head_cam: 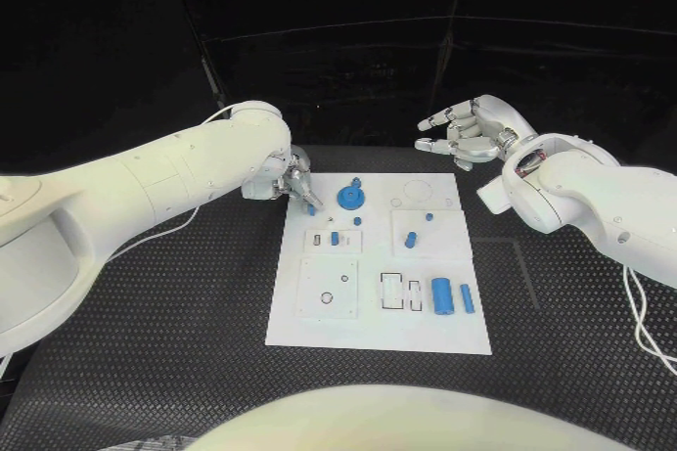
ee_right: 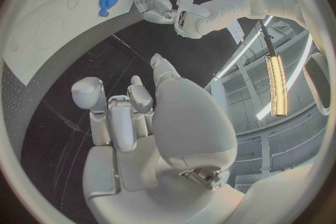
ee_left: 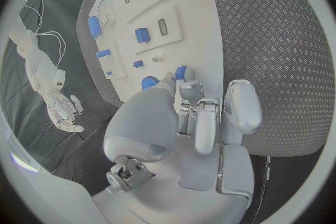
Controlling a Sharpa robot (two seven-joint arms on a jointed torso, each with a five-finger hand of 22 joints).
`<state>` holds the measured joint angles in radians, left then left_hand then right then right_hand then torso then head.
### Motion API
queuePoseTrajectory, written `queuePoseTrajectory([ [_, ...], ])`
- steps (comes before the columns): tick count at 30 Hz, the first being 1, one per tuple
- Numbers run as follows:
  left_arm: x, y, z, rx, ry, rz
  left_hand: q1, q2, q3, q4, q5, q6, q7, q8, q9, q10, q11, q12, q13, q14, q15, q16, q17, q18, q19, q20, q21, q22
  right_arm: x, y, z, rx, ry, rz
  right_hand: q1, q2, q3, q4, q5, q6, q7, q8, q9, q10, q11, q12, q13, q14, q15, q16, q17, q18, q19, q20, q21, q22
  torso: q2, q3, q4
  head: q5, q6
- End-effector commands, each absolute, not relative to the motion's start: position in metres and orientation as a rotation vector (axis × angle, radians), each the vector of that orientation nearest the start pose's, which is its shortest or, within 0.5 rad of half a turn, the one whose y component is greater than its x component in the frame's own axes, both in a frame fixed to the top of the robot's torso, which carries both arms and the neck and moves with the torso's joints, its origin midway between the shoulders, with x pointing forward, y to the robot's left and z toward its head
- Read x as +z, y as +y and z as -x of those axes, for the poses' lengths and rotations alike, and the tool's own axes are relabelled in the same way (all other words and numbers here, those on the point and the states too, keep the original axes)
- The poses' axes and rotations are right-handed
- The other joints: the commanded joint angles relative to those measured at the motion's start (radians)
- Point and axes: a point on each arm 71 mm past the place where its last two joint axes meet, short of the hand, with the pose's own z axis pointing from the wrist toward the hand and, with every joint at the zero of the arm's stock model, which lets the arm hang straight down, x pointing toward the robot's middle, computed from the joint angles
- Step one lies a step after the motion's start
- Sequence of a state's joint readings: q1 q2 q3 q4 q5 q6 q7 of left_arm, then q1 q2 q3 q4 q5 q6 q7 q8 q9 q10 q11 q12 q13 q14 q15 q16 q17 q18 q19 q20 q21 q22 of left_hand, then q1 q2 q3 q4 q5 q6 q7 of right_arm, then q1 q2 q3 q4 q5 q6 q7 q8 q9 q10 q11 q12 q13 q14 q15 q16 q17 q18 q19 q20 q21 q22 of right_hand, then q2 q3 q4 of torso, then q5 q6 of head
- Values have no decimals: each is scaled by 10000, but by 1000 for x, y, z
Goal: Assemble the parts on the task board
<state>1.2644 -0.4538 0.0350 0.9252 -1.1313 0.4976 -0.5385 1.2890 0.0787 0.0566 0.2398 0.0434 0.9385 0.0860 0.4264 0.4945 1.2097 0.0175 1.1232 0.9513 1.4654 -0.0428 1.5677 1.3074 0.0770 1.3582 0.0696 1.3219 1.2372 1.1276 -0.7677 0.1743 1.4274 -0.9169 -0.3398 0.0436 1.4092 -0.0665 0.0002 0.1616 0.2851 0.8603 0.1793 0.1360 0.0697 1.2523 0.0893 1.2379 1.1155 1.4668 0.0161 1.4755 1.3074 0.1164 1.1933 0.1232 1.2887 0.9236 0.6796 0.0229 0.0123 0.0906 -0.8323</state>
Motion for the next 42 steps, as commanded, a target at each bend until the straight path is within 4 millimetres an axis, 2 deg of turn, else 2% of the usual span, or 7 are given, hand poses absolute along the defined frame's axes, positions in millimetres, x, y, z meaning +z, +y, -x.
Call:
queuePoseTrajectory([
  [1,-214,190,-573,-1818,24958,1368,216,46,184,-94,47,17,-33,3,-18,-13,-75,12,-23,1054,-68,31,2634,43,14,-71,-20,14,-147,-197,-518,10682,15568,-4030,-3,35,-36,-21,59,8,-40,36,-11,-62,-19,-32,13,502,-50,-61,315,80,-58,-27,-60,-15,2,3,2,0,-9],
  [8,-214,189,-574,-1973,24791,1580,1146,245,991,-772,58,5,-133,25,-30,14,-177,-9,-6,1054,-138,31,2634,38,34,-125,-12,55,-147,-197,-518,10680,15582,-4030,-2,43,-35,-21,62,11,-41,40,-10,-60,-20,-30,13,502,-51,-63,312,80,-56,-27,-60,-14,-5,-1,7,4,-21],
  [12,-214,190,-574,-2180,24699,1839,1636,166,1628,-1269,55,-2,-148,143,52,104,-203,-11,35,1054,-173,31,2634,17,93,-171,46,145,-147,-197,-518,10678,15592,-4030,-2,44,-35,-21,63,12,-41,41,-10,-59,-21,-30,13,502,-51,-64,312,80,-56,-27,-60,-13,-3,3,11,4,-27],
  [20,-215,193,-571,-2542,24677,2201,1077,-452,3157,-1518,74,-165,-92,497,354,257,-127,-125,-81,1054,-146,31,2634,14,109,-158,32,198,-147,-198,-518,10666,15607,-4031,-2,44,-35,-21,63,12,-41,41,-10,-59,-21,-30,13,502,-51,-64,312,80,-56,-27,-60,-13,-8,2,7,7,-30],
  [23,-214,195,-570,-2726,24592,2383,872,-651,3685,-1629,55,-197,-109,620,453,300,-170,-118,-85,1054,-140,31,2634,11,120,-155,31,224,-147,-198,-518,10660,15610,-4033,-2,44,-35,-21,63,12,-41,41,-10,-59,-21,-30,13,502,-51,-64,312,80,-56,-27,-60,-13,-4,3,17,15,-24],
  [33,-208,202,-559,-3443,23953,2969,390,-1024,4688,-1835,49,-212,-151,893,651,485,-207,10,33,1054,-172,31,2634,-14,216,-178,102,367,-147,-200,-518,10632,15614,-4042,-2,44,-35,-21,63,12,-41,41,-10,-59,-21,-30,13,502,-51,-64,312,80,-56,-27,-60,-13,-8,2,28,47,-37],
  [42,-206,211,-538,-4251,23308,3584,111,-1249,5254,-1964,52,-193,-187,1062,762,646,-246,125,150,1054,-206,31,2634,-46,330,-208,201,518,-148,-201,-519,10592,15630,-4060,-3,56,-36,-21,70,28,-46,56,-7,-57,-24,-27,11,504,-54,-63,315,80,-53,-29,-62,-14,-14,7,16,113,-72],
])
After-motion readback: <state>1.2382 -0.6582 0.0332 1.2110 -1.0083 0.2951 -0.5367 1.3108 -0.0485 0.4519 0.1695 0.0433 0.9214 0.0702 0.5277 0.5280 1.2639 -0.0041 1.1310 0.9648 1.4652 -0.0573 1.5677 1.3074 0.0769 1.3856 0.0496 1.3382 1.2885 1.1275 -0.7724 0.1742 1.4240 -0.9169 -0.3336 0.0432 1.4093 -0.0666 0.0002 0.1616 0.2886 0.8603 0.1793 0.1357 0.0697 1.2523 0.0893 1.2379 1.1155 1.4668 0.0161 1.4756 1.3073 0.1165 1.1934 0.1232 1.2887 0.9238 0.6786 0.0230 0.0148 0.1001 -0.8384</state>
